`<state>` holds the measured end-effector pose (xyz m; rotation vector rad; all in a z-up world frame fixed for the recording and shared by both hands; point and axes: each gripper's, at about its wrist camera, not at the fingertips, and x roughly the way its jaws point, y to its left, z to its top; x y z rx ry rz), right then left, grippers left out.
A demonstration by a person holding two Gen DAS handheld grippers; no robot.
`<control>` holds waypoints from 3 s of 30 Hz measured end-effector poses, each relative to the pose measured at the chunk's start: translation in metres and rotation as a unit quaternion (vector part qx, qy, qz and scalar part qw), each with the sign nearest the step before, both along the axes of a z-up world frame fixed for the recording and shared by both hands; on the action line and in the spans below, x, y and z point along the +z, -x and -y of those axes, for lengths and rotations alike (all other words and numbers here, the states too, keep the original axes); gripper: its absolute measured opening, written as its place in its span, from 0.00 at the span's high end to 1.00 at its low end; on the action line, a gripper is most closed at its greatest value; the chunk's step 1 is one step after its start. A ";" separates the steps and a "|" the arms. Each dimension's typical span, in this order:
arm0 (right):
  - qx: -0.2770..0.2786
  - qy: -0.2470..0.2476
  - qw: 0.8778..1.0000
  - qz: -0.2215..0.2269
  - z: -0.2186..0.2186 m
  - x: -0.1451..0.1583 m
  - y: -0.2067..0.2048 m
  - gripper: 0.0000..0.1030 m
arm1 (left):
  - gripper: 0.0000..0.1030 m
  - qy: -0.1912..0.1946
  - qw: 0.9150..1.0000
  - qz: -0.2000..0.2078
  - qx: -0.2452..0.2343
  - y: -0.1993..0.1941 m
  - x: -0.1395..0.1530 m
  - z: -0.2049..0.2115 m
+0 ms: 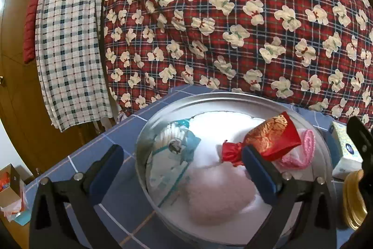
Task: Organize soft objects
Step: 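Move both tools back toward the white roll and clear packet, then grasp the clear plastic packet with the right tool while the left tool grasps the white roll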
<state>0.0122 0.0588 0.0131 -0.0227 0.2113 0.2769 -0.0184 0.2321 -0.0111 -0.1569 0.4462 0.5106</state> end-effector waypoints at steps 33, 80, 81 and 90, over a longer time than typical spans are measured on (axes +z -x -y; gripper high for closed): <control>-0.061 0.043 0.997 -0.009 0.146 0.007 0.016 0.20 | 0.00 -0.023 0.992 0.028 -0.124 0.018 0.013 0.136; 0.003 -0.020 0.981 -0.193 0.324 0.007 -0.078 0.84 | 0.01 -0.080 0.941 0.013 -0.329 -0.007 0.021 0.356; -0.001 -0.034 0.982 -0.186 0.329 0.011 -0.076 0.84 | 0.02 -0.074 0.940 0.009 -0.334 -0.013 0.021 0.365; -0.043 -0.091 0.987 -0.124 0.358 0.034 -0.063 0.84 | 0.08 0.041 0.954 -0.062 -0.292 -0.088 0.009 0.391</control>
